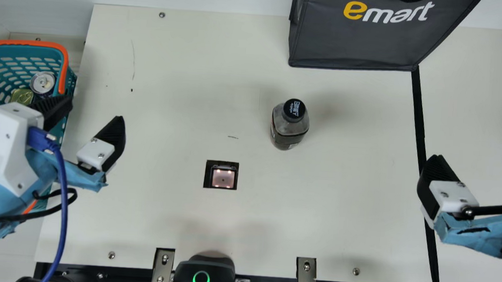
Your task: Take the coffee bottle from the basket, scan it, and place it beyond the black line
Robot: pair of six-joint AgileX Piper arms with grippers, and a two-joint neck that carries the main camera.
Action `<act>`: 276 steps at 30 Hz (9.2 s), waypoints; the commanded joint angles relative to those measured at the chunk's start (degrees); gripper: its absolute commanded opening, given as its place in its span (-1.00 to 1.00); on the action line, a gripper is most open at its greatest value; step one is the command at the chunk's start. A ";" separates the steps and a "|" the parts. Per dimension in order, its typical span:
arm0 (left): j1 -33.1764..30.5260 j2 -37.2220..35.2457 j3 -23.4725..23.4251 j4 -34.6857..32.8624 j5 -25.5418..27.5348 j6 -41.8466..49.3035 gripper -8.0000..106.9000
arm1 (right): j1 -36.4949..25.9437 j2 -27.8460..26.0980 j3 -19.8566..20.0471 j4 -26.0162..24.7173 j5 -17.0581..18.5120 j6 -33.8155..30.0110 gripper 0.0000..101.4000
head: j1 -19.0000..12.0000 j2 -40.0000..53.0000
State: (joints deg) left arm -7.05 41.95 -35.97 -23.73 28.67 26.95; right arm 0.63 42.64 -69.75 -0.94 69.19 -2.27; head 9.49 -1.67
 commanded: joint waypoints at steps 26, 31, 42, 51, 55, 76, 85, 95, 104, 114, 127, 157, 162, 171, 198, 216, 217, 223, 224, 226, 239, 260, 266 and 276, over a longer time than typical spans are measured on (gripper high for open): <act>3.46 -5.37 2.14 4.88 2.61 -5.98 0.71 | 0.00 0.00 0.00 0.00 0.00 0.00 0.79 | -1.57 0.09; 3.35 -5.49 2.13 5.27 2.77 -6.12 0.71 | 0.00 0.00 0.00 0.00 0.00 0.00 0.79 | -1.57 0.09; 3.35 -5.49 2.13 5.27 2.77 -6.12 0.71 | 0.00 0.00 0.00 0.00 0.00 0.00 0.79 | -1.57 0.09; 3.35 -5.49 2.13 5.27 2.77 -6.12 0.71 | 0.00 0.00 0.00 0.00 0.00 0.00 0.79 | -1.57 0.09; 3.35 -5.49 2.13 5.27 2.77 -6.12 0.71 | 0.00 0.00 0.00 0.00 0.00 0.00 0.79 | -1.57 0.09; 3.35 -5.49 2.13 5.27 2.77 -6.12 0.71 | 0.27 8.20 -5.60 2.00 -0.98 -2.29 0.79 | -1.57 0.09; 3.35 -5.49 2.13 5.27 2.77 -6.12 0.71 | -1.35 13.25 -7.74 4.31 -2.36 -5.66 0.79 | -1.57 0.09; 3.35 -5.49 2.13 5.27 2.77 -6.12 0.71 | -2.09 16.96 -8.59 5.17 -4.64 -7.96 0.79 | -1.57 0.09; 3.35 -5.49 2.13 5.27 2.77 -6.12 0.71 | 0.55 18.35 -7.69 3.16 -7.03 -6.34 0.79 | -1.57 0.09; 3.35 -5.49 2.13 5.27 2.77 -6.12 0.71 | 6.95 19.89 -7.07 -0.59 -8.96 -1.76 0.79 | -1.57 0.09; 3.35 -5.49 2.13 5.27 2.77 -6.12 0.71 | 16.91 22.13 -7.15 -4.64 -10.27 4.28 0.79 | -1.57 0.09; 3.35 -5.49 2.13 5.27 2.77 -6.12 0.71 | 28.40 30.44 -7.99 -5.92 -13.97 7.96 0.79 | -1.57 0.09; 3.35 -5.49 2.13 5.27 2.77 -6.12 0.71 | 29.31 31.74 -7.30 -5.90 -15.01 8.25 0.79 | -1.57 0.09; 3.35 -5.49 2.13 5.27 2.77 -6.12 0.71 | 31.27 34.06 -5.65 -6.58 -16.80 9.49 0.79 | -1.57 0.09; 3.35 -5.49 2.13 5.27 2.77 -6.12 0.71 | 33.58 40.42 -1.73 -7.04 -20.97 10.75 0.79 | -1.57 0.09; 3.35 -5.49 2.13 5.27 2.77 -6.12 0.71 | 34.24 43.13 -1.22 -7.45 -21.65 11.11 0.40 | -1.57 0.09; 3.35 -5.49 2.13 5.27 2.77 -6.12 0.71 | 34.26 43.25 -1.24 -7.48 -21.69 11.19 0.27 | -1.57 0.09; 3.35 -5.49 2.13 5.27 2.77 -6.12 0.71 | 34.36 43.73 -1.36 -7.50 -21.91 11.54 -0.52 | -1.57 0.09; 3.35 -5.49 2.13 5.27 2.77 -6.12 0.71 | 34.36 43.76 -1.41 -7.51 -21.89 11.59 -0.66 | -1.57 0.09; 3.35 -5.49 2.13 5.27 2.77 -6.12 0.71 | 34.38 43.75 -1.53 -7.55 -21.81 11.72 -0.92 | -1.57 0.09; 3.35 -5.49 2.13 5.27 2.77 -6.12 0.71 | 34.15 42.62 -3.45 -8.33 -20.65 11.82 -1.00 | -1.57 0.09; 3.35 -5.49 2.13 5.27 2.77 -6.12 0.71 | 32.07 40.66 -9.12 -9.58 -17.93 11.44 -1.00 | -1.57 -18.60; 3.35 -5.49 2.13 5.27 2.77 -6.12 0.71 | 29.31 40.14 -10.41 -9.62 -17.09 10.62 -1.00 | -1.57 -19.91; 3.35 -5.49 2.13 5.27 2.77 -6.12 0.71 | 22.80 39.77 -11.43 -8.82 -16.40 8.83 -1.00 | -1.57 -19.91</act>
State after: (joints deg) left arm -3.70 36.46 -33.85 -18.46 31.44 20.84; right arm 24.44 82.36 -81.13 -9.88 52.87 6.78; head 9.49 -21.45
